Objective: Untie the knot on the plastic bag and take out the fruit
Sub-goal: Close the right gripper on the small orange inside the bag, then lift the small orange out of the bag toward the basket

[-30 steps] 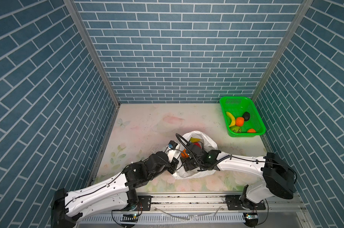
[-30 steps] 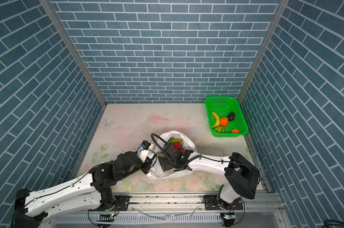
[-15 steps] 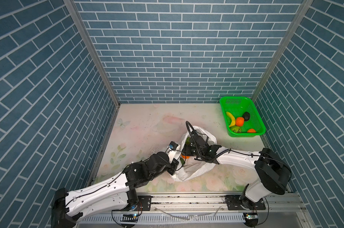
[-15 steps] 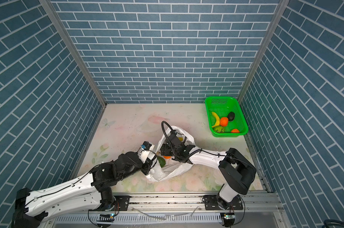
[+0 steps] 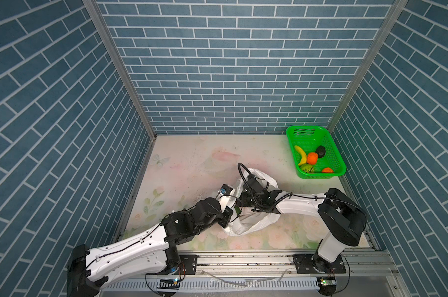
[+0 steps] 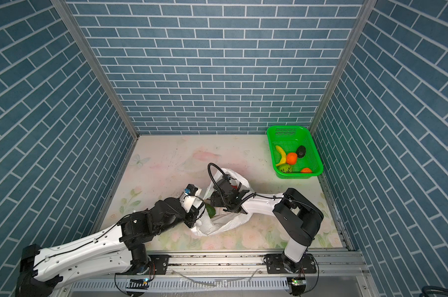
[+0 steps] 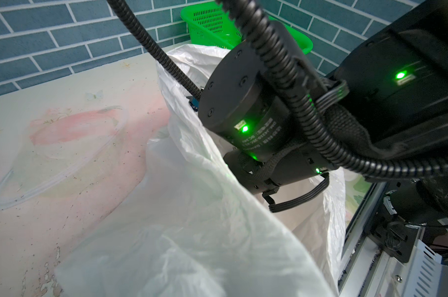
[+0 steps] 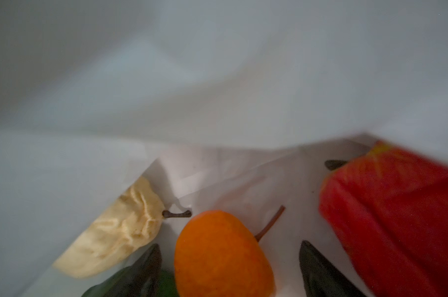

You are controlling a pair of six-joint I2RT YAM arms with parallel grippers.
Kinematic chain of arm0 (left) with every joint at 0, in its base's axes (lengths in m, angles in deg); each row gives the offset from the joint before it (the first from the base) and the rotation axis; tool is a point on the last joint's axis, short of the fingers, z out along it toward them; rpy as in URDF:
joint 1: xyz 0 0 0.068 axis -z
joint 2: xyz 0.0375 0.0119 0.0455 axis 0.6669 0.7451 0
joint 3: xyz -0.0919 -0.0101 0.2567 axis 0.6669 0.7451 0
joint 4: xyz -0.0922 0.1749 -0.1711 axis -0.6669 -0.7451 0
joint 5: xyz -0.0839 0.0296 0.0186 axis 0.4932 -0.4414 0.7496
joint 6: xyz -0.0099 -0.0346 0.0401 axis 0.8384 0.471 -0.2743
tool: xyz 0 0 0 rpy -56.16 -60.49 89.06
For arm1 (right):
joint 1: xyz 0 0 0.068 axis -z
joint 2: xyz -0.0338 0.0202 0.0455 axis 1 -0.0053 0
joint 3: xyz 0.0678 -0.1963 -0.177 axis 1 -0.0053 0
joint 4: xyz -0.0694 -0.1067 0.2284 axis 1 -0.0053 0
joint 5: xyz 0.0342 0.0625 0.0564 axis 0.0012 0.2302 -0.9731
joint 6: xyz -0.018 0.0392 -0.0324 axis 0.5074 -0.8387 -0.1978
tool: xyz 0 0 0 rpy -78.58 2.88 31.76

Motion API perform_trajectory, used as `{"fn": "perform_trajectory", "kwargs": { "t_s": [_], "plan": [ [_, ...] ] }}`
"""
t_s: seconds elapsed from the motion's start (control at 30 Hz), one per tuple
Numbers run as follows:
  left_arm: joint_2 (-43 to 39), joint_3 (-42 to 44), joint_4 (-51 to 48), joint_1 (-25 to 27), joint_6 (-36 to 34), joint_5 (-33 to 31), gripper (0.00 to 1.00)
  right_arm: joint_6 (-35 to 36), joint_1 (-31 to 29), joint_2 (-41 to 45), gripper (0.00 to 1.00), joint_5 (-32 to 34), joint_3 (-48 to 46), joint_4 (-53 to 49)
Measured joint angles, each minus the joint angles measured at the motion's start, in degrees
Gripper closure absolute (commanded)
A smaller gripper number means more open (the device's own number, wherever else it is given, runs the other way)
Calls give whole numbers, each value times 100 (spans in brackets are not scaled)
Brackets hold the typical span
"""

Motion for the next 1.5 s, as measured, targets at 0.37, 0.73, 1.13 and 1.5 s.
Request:
{"fn": "perform_trajectory", "kwargs": {
  "t_s": [0.37,0.73,1.13,1.5],
  "plan": [
    [13,0,4,2,2,-20,100,28,0,-127,42,2,22,-85],
    [74,0,94,4,-2,-50,100,151,-63,656,44,-181,15,-649],
    [203,-11,216,4,-13,-107,100,527,-404,1716,44,-422,22,-1810],
    [251,-24,260,4,-35,-107,100,833,-396,2592,45,-457,686,-3095]
  ]
}}
